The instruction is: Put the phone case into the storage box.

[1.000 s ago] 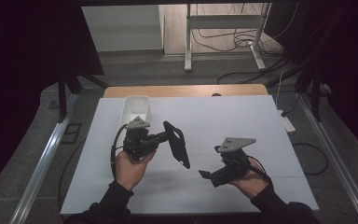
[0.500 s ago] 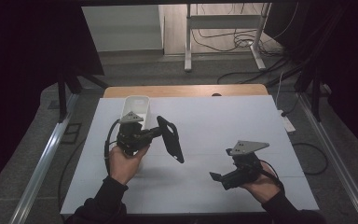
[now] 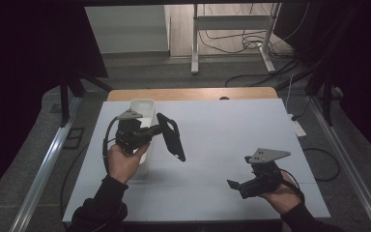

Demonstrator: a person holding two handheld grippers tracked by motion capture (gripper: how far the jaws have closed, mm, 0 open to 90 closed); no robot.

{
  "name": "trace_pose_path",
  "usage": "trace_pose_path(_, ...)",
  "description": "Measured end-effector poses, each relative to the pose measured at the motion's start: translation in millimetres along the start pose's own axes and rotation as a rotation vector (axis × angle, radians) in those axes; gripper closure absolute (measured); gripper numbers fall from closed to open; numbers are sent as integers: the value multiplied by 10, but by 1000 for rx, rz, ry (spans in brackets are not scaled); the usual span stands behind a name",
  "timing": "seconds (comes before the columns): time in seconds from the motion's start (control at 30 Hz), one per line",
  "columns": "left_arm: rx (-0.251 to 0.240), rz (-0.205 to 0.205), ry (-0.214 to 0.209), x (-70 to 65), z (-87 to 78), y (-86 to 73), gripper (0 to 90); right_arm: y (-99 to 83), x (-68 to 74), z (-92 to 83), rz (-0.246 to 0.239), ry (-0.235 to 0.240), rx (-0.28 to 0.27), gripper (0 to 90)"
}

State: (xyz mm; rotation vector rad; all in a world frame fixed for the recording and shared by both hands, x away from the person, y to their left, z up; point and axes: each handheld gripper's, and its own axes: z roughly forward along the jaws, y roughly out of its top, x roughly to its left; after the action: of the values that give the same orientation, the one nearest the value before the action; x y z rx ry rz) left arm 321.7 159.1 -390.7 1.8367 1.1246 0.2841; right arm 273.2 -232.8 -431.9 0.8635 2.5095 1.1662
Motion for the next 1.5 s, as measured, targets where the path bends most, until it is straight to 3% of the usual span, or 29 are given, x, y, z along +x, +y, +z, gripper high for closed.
trace_pose_path(0.67, -27, -7, 74, 229, -138, 194, 893, -270, -193, -277, 48, -108, 1, 0)
trace_pose_path(1.5, -41, -44, 143, 529, -229, 311, 892, -584, -379, -564, 184, -237, 10, 0)
